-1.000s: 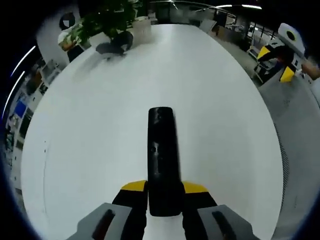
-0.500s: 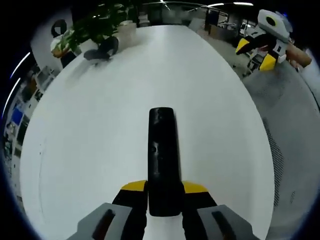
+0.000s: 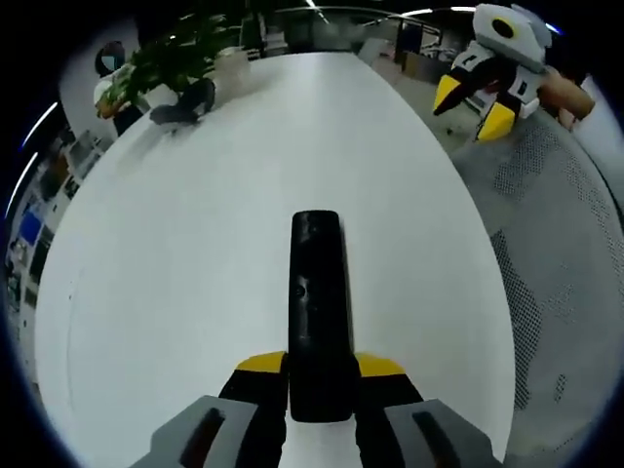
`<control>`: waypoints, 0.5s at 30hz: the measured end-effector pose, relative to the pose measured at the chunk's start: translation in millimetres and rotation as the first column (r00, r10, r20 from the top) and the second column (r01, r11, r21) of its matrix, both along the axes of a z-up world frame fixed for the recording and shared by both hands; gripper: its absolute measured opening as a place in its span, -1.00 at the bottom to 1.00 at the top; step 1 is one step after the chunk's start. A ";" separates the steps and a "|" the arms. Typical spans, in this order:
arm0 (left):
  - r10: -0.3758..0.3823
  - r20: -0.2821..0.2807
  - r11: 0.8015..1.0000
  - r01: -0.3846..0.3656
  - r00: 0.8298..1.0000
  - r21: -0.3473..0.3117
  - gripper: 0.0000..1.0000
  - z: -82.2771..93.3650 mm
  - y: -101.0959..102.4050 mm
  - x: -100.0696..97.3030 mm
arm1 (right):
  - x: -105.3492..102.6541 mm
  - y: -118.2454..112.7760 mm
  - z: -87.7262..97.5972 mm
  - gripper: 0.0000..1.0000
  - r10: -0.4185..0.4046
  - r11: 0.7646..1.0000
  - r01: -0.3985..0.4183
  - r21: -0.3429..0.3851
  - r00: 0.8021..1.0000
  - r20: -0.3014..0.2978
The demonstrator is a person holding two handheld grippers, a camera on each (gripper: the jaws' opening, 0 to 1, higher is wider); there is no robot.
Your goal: Press the specified remote control buttons in sequence, fully releasing each button before pressing the next.
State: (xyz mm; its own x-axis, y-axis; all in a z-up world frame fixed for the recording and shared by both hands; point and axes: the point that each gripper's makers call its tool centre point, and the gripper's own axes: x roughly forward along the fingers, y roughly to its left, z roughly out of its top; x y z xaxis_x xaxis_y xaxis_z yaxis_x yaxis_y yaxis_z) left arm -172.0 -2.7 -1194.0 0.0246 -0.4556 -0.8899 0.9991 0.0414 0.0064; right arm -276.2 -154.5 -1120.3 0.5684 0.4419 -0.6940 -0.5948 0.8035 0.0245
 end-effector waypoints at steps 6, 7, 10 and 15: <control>-0.010 -0.002 1.000 0.010 1.000 -0.003 -0.51 -0.1 -1.1 -12.6 | -2.8 9.6 -4.8 -0.61 0.076 0.996 -0.076 -0.035 0.997 -0.021; -0.015 -0.002 1.000 0.015 1.000 -0.005 -0.51 -0.1 -1.2 -15.8 | -2.9 11.0 -5.4 -0.62 0.083 0.996 -0.084 -0.036 0.996 -0.025; -0.019 -0.003 1.000 0.019 1.000 -0.011 -0.51 -0.3 -1.5 -22.6 | -2.9 15.2 -7.1 -0.66 0.109 0.993 -0.111 -0.041 0.993 -0.037; -0.012 -0.004 1.000 0.012 1.000 -0.020 -0.51 -0.5 -2.6 -33.8 | -4.8 20.0 -13.4 -0.72 0.154 0.986 -0.158 -0.054 0.985 -0.072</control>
State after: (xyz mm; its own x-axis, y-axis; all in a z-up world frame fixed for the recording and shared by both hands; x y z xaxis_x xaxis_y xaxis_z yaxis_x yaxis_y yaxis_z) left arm -205.8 -5.3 -1194.4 0.0155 -0.4737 -0.8805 0.9996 0.0294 0.0018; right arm -281.1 -134.5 -1133.7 0.4470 0.4785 -0.7558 -0.7116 0.7022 0.0238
